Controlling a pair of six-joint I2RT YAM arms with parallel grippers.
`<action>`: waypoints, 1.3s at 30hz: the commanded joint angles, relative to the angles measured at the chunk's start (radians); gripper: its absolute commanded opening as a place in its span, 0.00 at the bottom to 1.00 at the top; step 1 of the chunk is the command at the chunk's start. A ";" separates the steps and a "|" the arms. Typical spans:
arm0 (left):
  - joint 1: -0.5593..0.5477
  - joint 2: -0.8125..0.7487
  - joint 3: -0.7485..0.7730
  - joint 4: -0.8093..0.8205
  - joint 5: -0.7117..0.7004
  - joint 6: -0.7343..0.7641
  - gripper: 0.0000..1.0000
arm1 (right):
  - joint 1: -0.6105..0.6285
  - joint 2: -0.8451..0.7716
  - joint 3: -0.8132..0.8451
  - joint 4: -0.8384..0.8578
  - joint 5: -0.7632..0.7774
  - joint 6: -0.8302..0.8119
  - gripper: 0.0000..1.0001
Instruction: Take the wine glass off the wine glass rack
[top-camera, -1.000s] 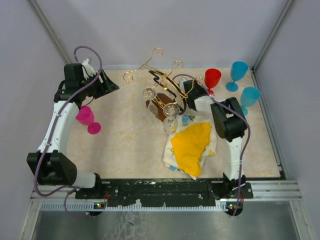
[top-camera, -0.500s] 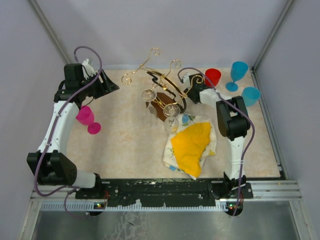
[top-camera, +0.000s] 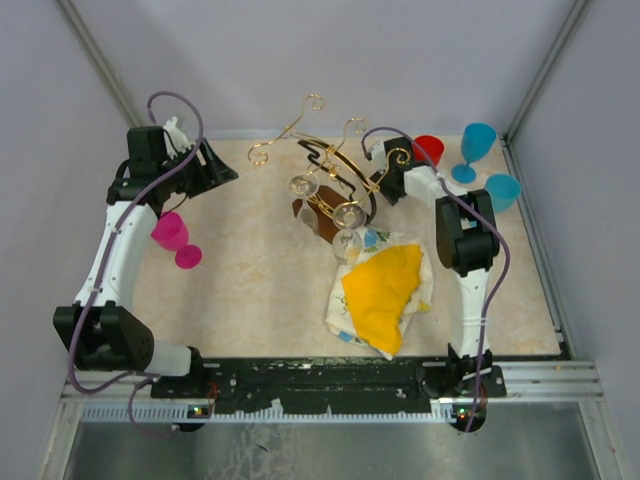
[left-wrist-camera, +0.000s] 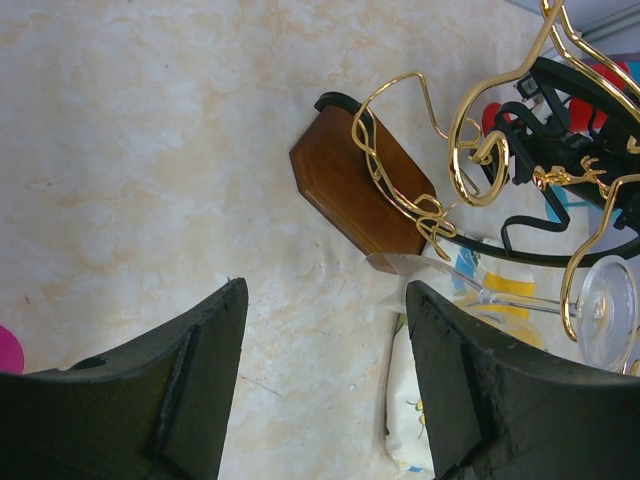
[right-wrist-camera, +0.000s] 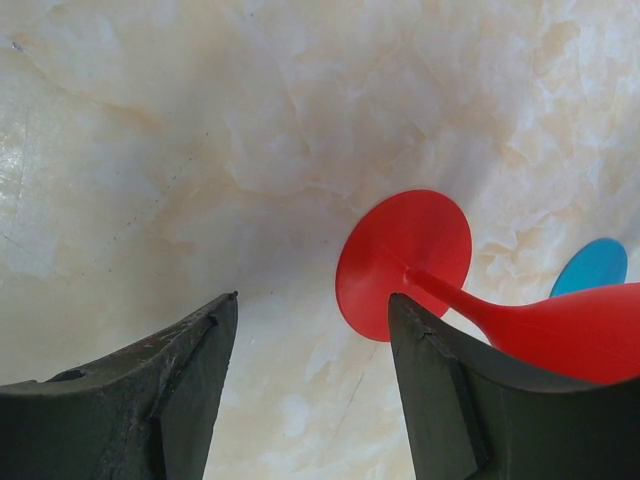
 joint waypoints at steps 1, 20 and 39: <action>0.001 -0.007 0.035 0.002 0.006 0.010 0.71 | -0.001 0.082 -0.006 -0.170 -0.075 0.029 0.65; 0.001 -0.015 0.000 0.019 0.008 0.006 0.71 | 0.001 0.074 0.114 -0.426 -0.110 0.068 0.67; 0.001 -0.025 -0.024 0.029 0.011 0.001 0.71 | 0.012 0.068 0.225 -0.631 -0.084 0.142 0.70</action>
